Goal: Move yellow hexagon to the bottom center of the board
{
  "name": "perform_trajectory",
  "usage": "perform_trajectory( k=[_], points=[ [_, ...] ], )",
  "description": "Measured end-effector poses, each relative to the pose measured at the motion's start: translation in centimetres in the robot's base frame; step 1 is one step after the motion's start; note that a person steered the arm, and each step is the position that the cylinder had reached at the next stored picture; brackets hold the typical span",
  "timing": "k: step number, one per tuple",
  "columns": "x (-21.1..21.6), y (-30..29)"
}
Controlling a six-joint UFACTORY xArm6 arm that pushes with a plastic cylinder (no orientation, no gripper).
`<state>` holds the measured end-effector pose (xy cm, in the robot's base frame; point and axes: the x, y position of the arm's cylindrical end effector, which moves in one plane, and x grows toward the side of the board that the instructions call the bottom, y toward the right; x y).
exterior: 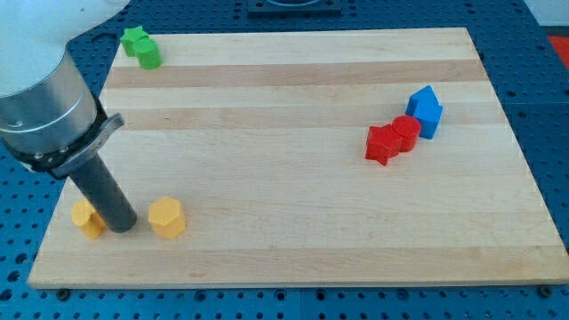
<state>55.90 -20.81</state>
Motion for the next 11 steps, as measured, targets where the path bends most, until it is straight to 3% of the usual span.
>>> perform_trajectory(
  k=[1,4,5,6,7,10,11],
  points=[
    [0.5,3.2],
    [-1.9,20.4],
    [0.9,21.9],
    [4.8,17.4],
    [4.2,12.4],
    [-3.3,13.0],
    [-2.9,13.0]
  ],
)
